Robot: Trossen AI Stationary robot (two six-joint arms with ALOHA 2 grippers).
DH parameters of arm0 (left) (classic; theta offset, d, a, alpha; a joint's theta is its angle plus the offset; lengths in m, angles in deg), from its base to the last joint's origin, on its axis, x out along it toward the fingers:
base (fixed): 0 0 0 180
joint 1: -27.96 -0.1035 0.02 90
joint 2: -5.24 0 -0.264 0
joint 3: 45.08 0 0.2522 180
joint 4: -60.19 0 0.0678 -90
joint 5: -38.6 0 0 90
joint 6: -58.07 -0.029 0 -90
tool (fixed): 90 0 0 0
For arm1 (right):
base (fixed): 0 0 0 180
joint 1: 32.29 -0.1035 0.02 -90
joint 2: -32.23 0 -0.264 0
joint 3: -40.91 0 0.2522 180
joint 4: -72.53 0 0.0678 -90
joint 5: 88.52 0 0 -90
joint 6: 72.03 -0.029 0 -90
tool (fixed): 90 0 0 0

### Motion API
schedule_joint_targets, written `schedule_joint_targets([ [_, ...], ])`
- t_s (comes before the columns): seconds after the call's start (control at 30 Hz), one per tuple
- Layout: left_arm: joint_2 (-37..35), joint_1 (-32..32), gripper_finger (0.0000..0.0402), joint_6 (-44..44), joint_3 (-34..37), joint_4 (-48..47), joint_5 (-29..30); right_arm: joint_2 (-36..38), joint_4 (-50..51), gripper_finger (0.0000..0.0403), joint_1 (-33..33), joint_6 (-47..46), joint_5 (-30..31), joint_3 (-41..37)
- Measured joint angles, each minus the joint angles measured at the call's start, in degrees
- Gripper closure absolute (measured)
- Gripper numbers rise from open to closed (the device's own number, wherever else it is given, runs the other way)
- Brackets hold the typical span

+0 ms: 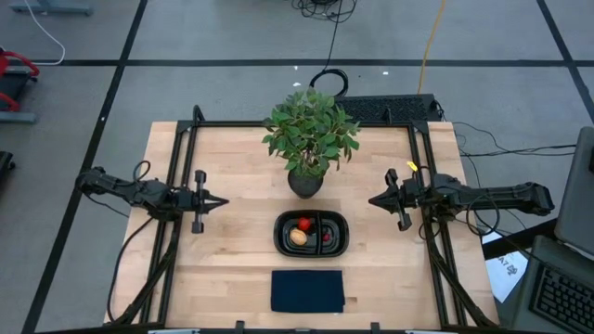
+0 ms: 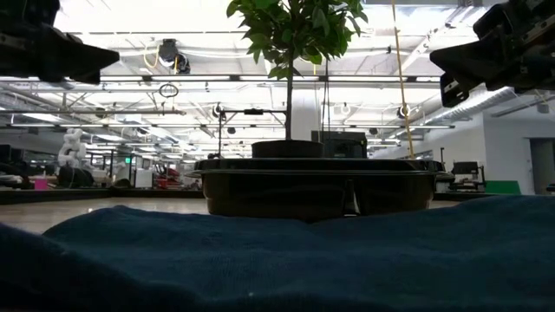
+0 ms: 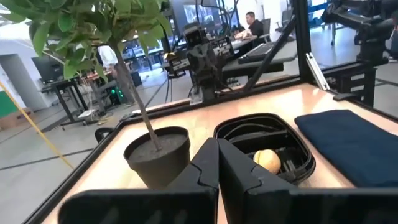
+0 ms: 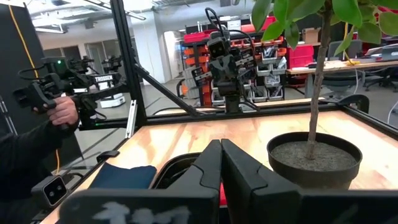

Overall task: Pick and placing Produce into tupperware
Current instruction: Return to Home Position

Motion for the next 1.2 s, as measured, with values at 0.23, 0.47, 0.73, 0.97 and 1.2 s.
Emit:
schedule_joint_targets([
  [0.23, 0.0, 0.0, 0.0401, 0.39, 0.0, -0.36, 0.3, -0.02, 0.25, 0.0403, 0.0, 0.44, 0.02, 0.01],
  [0.47, 0.0, 0.0, 0.0401, 0.47, 0.0, -0.34, 0.33, -0.02, 1.79, 0.0403, 0.0, 1.72, 0.02, 0.01],
  [0.73, 0.0, 0.0, 0.0401, 0.84, 0.0, -0.54, 0.33, -0.02, 1.68, 0.0403, 0.0, 2.99, 0.0, 0.01],
  [0.97, 0.0, 0.0, 0.0401, 0.85, 0.0, -0.67, 0.41, 0.47, 0.29, 0.0403, 0.0, 0.61, -0.02, 0.01],
  [1.2, 0.0, 0.0, 0.0401, 0.87, 0.0, -1.33, 1.92, 4.19, 2.08, 0.0403, 0.0, 0.02, -0.28, 0.64],
])
